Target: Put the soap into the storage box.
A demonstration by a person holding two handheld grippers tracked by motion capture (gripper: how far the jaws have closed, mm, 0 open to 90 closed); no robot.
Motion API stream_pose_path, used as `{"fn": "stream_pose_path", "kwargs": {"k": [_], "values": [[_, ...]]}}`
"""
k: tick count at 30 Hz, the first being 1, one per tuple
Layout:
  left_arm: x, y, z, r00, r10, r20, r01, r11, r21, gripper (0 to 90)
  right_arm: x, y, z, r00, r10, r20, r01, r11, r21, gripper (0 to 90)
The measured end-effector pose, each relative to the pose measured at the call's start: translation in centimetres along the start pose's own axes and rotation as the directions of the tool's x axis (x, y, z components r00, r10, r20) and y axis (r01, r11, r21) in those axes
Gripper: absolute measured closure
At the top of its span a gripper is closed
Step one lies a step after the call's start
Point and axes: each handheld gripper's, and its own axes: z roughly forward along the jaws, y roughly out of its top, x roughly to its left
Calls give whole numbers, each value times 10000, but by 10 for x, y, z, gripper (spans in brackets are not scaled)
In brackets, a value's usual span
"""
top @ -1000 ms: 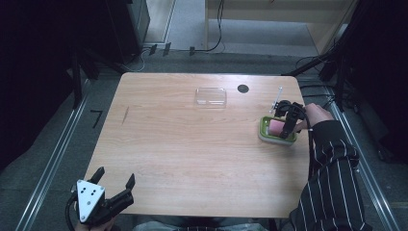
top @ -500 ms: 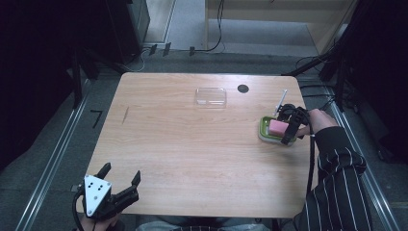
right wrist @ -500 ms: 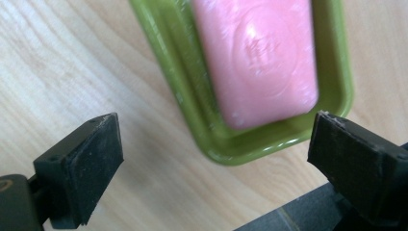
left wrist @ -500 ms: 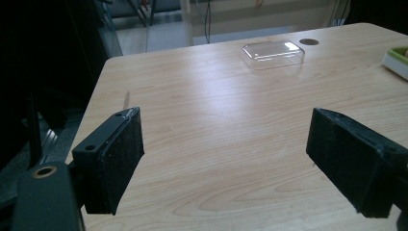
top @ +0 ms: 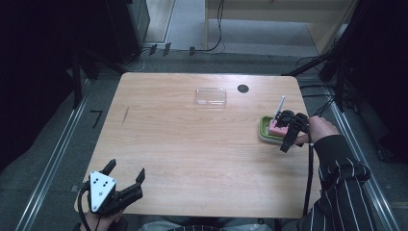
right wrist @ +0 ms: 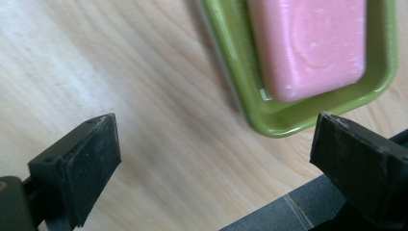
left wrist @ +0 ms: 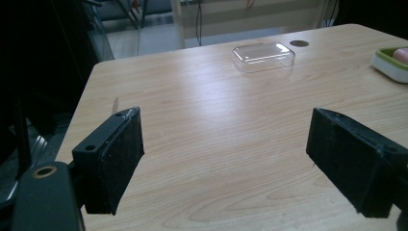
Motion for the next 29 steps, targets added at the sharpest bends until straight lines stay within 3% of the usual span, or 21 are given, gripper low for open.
{"fn": "stream_pose_path", "kwargs": {"k": [19, 29], "values": [[-7, 6, 14, 9985, 180, 519, -177, 9998, -57, 134, 43, -11, 17, 9987, -448, -245, 467, 9955, 823, 38], [-8, 7, 18, 9977, 221, 637, -216, 9997, -82, 134, 59, -18, 25, 9969, -707, -356, 738, 9925, 975, 42]]}}
